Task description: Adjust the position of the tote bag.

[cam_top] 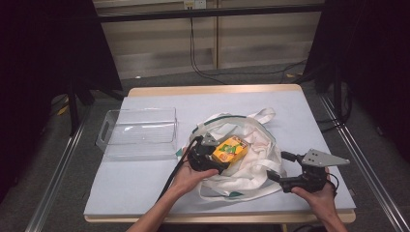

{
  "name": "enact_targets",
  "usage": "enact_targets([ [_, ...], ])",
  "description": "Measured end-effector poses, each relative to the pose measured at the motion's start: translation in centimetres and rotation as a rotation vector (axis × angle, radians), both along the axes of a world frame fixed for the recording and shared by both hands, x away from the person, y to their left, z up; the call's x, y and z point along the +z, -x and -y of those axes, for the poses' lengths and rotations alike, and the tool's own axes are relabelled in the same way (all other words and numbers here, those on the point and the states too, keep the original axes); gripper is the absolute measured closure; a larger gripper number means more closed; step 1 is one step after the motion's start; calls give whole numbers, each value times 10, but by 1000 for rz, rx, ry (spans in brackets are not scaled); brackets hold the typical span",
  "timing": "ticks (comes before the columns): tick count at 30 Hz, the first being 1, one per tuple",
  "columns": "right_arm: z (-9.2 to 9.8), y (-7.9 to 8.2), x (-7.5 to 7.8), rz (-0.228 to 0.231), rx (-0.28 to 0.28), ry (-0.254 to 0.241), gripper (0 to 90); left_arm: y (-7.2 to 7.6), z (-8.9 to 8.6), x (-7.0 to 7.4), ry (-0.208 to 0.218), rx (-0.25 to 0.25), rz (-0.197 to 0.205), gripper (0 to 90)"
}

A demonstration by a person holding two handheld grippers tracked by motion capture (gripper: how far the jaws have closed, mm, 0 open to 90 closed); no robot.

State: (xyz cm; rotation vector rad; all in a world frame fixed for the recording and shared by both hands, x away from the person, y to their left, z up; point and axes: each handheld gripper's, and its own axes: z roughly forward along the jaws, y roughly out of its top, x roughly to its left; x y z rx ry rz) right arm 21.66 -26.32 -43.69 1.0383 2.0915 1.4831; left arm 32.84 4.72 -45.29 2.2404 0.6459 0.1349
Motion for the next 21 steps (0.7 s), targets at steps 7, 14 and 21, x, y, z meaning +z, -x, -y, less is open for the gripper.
enact_targets([
  [7, 0, 0, 0, 0, 2, -1, 132, -3, -7, 9, 2, -16, -18, 275],
  [14, -1, 0, 0, 3, 5, -1, 136, -5, -14, 25, -26, -82, -21, 275],
  [21, -1, 0, 1, 4, 17, -6, 147, -10, -21, 40, -95, -94, -29, 275],
])
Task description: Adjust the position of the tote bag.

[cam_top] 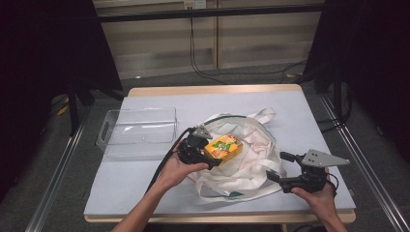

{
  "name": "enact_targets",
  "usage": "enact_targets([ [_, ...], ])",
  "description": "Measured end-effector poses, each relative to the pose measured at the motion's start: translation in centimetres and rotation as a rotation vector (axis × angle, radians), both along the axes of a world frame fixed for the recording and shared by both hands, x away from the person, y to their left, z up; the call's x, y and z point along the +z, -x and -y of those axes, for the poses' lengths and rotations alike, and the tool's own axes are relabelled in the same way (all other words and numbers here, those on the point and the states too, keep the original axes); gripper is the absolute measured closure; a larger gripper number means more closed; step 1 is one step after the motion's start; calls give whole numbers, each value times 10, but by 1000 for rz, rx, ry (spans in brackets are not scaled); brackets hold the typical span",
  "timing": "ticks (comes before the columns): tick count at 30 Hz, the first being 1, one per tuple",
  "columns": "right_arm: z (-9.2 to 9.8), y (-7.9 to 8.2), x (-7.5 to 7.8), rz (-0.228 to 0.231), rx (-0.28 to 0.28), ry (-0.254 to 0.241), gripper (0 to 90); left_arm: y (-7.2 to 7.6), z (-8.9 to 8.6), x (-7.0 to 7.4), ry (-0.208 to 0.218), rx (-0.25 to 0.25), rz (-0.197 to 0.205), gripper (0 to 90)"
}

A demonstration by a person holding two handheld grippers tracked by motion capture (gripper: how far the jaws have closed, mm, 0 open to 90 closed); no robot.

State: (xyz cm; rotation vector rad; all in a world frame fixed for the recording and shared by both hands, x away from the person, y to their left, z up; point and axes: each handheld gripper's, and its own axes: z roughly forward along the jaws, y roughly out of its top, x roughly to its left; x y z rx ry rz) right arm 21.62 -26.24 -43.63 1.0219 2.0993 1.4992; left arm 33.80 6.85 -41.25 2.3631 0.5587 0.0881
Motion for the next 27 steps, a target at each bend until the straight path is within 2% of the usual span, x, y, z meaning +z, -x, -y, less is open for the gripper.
enact_targets([
  [2, 0, 0, 1, 1, -4, -2, 146, -3, 0, 3, -21, -30, -18, 275],
  [5, 2, 0, 0, -4, -2, -7, 145, -6, 2, 8, -57, -31, -21, 275],
  [8, 1, 0, 0, -7, -3, -4, 134, -8, 2, 11, -84, -57, -43, 275],
  [11, 1, -1, -1, -11, 7, -4, 133, -9, 3, 12, -135, -73, -59, 275],
  [12, 0, -1, -1, -16, 6, -2, 130, -10, 3, 12, -146, -74, -66, 274],
  [13, 0, -2, -1, -17, 5, -1, 128, -9, 2, 13, -141, -52, -57, 275],
  [14, 0, -1, -2, -20, 5, 0, 128, -8, 3, 13, -146, -50, -68, 275],
  [15, 0, -1, -2, -22, 8, 0, 128, -7, 4, 13, -173, -63, -72, 275],
  [16, -1, -2, -2, -20, 9, -1, 128, -6, 6, 14, -195, -70, -58, 275],
  [17, -1, -2, -2, -24, 14, 0, 128, -6, 7, 13, -202, -54, -84, 275],
  [18, -1, -2, -2, -23, 16, 0, 128, -8, 7, 13, -219, -65, -89, 275],
  [24, -2, -1, -1, -15, 12, -6, 128, -11, 10, 0, -240, -65, -121, 275],
  [27, -1, -2, -2, -24, 8, -5, 128, -10, 8, -5, -250, -72, -120, 275],
])
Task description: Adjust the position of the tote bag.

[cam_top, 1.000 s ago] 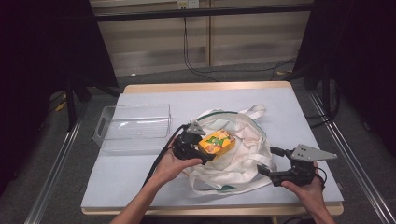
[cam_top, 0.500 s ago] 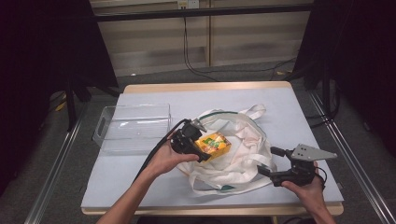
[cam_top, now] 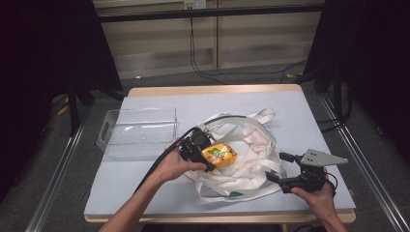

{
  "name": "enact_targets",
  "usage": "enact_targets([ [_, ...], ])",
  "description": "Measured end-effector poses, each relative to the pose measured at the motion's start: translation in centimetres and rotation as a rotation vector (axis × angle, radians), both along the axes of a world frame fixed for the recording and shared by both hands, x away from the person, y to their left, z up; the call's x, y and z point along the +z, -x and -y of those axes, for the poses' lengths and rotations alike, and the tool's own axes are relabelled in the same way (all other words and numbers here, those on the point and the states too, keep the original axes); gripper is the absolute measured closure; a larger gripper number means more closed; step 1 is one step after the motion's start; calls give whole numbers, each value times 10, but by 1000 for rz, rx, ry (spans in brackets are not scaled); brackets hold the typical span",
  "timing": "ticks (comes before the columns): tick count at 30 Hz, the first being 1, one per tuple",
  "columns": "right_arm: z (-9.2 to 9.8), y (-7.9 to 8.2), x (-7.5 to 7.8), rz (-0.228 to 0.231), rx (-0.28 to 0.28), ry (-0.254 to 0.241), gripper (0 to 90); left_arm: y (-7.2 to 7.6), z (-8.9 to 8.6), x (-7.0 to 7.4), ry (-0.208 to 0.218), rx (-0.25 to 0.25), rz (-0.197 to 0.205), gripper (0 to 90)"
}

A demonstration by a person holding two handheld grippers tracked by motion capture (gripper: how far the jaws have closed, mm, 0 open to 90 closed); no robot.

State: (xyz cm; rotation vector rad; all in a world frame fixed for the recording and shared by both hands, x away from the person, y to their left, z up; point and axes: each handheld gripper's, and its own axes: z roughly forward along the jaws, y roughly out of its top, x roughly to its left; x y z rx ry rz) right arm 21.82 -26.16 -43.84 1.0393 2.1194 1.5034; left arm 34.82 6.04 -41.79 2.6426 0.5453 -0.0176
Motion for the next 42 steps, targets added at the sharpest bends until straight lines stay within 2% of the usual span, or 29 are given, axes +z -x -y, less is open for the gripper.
enact_targets([
  [2, 0, 0, 0, 3, -5, 3, 128, 1, -2, -3, 19, 14, 1, 275],
  [3, 0, 0, 0, 7, -6, 2, 128, 1, -3, -3, 24, 6, 17, 274],
  [4, -1, 1, 1, 11, -5, 1, 129, 3, -3, -4, 42, 22, 24, 273],
  [6, -1, 1, 2, 14, -5, 3, 129, 5, -5, -5, 56, 19, 67, 272],
  [9, -2, 2, 2, 14, -2, 3, 129, 7, -6, -8, 84, 28, 69, 252],
  [10, -2, 2, 2, 15, -3, 2, 129, 7, -6, -10, 85, 26, 71, 227],
  [11, -2, 2, 2, 14, 0, 1, 129, 7, -6, -11, 92, 32, 70, 158],
  [12, -2, 2, 2, 13, -2, 1, 129, 8, -8, -13, 109, 42, 80, 150],
  [14, -2, 2, 2, 12, -2, -1, 129, 8, -10, -14, 113, 33, 91, 147],
  [16, -2, 2, 1, 12, 2, 0, 129, 11, -14, -15, 162, 49, 108, 116],
  [18, -2, 2, 1, 11, 4, -3, 129, 14, -22, -15, 244, 71, 115, 111],
  [19, -2, 2, 1, 11, 7, -6, 128, 17, -24, -16, 294, 103, 130, 112],
  [20, -2, 2, 1, 11, 11, -6, 129, 20, -26, -17, 318, 108, 147, 114],
  [25, -4, 2, 2, 7, 21, -6, 129, 26, -37, -21, 366, 121, 214, 145],
  [26, -4, 2, 2, 9, 23, -7, 129, 28, -38, -24, 402, 134, 227, 146],
  [27, -4, 2, 2, 13, 22, -8, 129, 30, -40, -24, 403, 133, 242, 158],
  [28, -4, 2, 2, 12, 19, -11, 128, 32, -42, -26, 413, 137, 267, 226],
  [29, -4, 2, 2, 9, 18, -10, 129, 35, -44, -27, 427, 150, 286, 255],
  [31, -4, 2, 2, 10, 19, -14, 128, 35, -43, -30, 438, 149, 279, 214],
  [36, -4, 3, 1, 10, 25, -18, 129, 38, -40, -37, 466, 154, 324, 130],
  [38, -4, 3, 2, 9, 28, -22, 129, 37, -39, -42, 507, 134, 314, 98],
  [40, -4, 4, 2, 12, 30, -22, 129, 38, -39, -47, 542, 127, 339, 91],
  [41, -4, 4, 2, 10, 29, -22, 129, 39, -40, -49, 543, 128, 350, 99],
  [42, -4, 4, 2, 10, 29, -22, 129, 39, -40, -51, 559, 143, 358, 99],
])
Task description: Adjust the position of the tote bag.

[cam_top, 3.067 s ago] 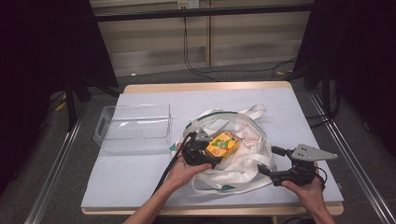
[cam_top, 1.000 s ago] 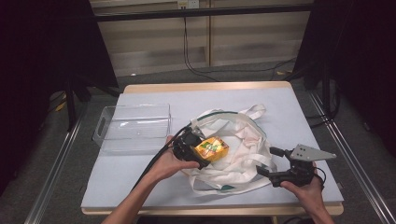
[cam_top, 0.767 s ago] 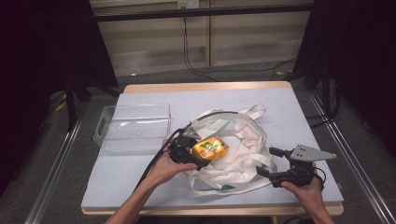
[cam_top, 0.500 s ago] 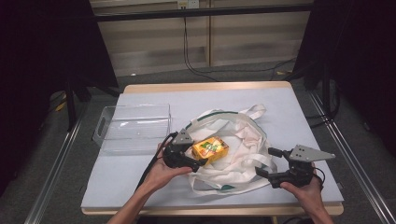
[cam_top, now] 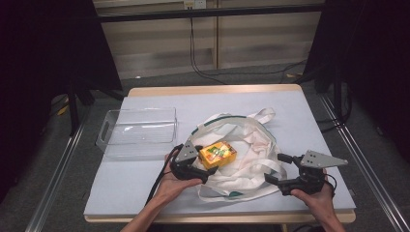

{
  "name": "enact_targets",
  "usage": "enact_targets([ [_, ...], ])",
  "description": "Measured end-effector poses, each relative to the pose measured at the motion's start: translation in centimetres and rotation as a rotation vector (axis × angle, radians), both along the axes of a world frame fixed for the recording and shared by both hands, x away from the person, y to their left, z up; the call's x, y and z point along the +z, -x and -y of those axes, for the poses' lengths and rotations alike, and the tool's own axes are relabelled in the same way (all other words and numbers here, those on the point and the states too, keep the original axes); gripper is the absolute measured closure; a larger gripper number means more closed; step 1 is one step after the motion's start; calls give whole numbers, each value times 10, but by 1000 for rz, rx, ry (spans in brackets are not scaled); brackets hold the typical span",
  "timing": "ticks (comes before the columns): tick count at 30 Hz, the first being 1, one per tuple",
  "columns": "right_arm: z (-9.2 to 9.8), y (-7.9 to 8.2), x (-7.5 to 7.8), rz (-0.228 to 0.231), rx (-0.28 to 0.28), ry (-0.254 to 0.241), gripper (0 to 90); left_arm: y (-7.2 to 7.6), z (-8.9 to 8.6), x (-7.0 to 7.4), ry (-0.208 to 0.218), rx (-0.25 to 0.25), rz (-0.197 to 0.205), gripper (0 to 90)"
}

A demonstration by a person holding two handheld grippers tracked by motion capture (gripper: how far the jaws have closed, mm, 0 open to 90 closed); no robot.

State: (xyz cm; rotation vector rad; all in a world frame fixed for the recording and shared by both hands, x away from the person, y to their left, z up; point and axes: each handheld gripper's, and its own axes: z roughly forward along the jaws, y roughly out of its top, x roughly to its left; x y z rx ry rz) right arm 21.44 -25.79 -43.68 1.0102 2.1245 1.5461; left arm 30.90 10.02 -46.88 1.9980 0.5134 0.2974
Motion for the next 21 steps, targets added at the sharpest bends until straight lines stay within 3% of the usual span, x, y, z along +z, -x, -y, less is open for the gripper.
enact_targets([
  [4, -1, -1, -1, 3, 7, 3, 129, -1, -2, -4, 23, 13, -7, 156],
  [21, 0, 1, 0, 10, 12, -9, 128, -1, -1, -14, 8, 7, 9, 167],
])
